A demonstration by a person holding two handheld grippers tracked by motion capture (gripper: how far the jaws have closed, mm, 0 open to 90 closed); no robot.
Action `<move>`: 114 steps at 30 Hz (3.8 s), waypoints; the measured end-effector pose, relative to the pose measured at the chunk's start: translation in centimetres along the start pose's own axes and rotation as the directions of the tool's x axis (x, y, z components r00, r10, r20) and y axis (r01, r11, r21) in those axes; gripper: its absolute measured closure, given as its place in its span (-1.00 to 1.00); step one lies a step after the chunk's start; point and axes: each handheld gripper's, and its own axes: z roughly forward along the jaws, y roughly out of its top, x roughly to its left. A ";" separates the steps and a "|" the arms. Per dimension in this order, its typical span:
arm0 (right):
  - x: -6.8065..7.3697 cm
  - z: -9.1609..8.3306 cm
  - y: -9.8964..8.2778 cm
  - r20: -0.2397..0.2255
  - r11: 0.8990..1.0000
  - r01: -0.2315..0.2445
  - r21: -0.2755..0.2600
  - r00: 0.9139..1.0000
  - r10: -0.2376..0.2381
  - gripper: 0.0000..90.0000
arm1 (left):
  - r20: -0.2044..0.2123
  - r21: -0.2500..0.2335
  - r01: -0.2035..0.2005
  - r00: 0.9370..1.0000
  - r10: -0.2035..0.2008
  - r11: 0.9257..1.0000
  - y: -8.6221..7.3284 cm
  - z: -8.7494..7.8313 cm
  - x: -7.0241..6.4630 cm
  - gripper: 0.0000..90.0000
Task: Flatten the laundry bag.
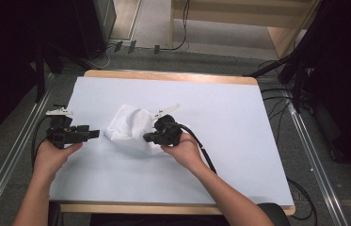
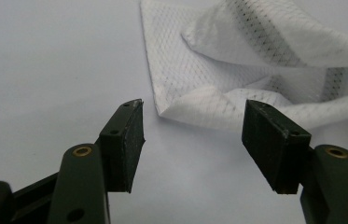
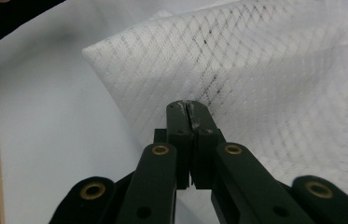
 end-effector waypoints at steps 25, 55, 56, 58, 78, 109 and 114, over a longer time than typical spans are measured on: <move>-8.3 -4.7 -2.4 0.179 0.990 -0.129 -0.049 0.974 0.136 0.76 | 0.032 0.022 -0.049 0.998 0.048 0.999 1.2 1.8 -1.6 -0.12; -11.3 -2.9 -5.1 0.302 0.988 -0.153 0.037 0.944 0.135 0.98 | 0.070 0.036 -0.084 0.994 0.081 0.996 2.5 3.2 -2.4 -0.12; -11.4 -2.9 -5.0 0.298 0.987 -0.156 0.041 0.945 0.137 0.99 | 0.069 0.037 -0.084 0.994 0.081 0.996 2.5 3.2 -2.4 -0.12; -11.5 -3.1 -5.1 0.293 0.984 -0.172 0.043 0.944 0.152 1.00 | 0.070 0.036 -0.082 0.994 0.080 0.996 2.5 3.2 -2.4 -0.12; -16.3 -8.6 -8.4 0.383 0.944 -0.325 -0.048 0.867 0.318 1.00 | 0.080 0.044 -0.095 0.993 0.092 0.994 2.9 3.9 -2.6 -0.12; -15.0 -4.2 -3.8 0.228 0.968 -0.247 -0.038 0.941 0.249 1.00 | 0.057 0.047 -0.082 0.995 0.079 0.995 1.9 3.4 -2.6 -0.12; -14.6 -3.6 -3.5 0.190 0.972 -0.231 -0.033 0.954 0.233 1.00 | 0.051 0.044 -0.072 0.996 0.070 0.996 1.6 3.0 -2.4 -0.12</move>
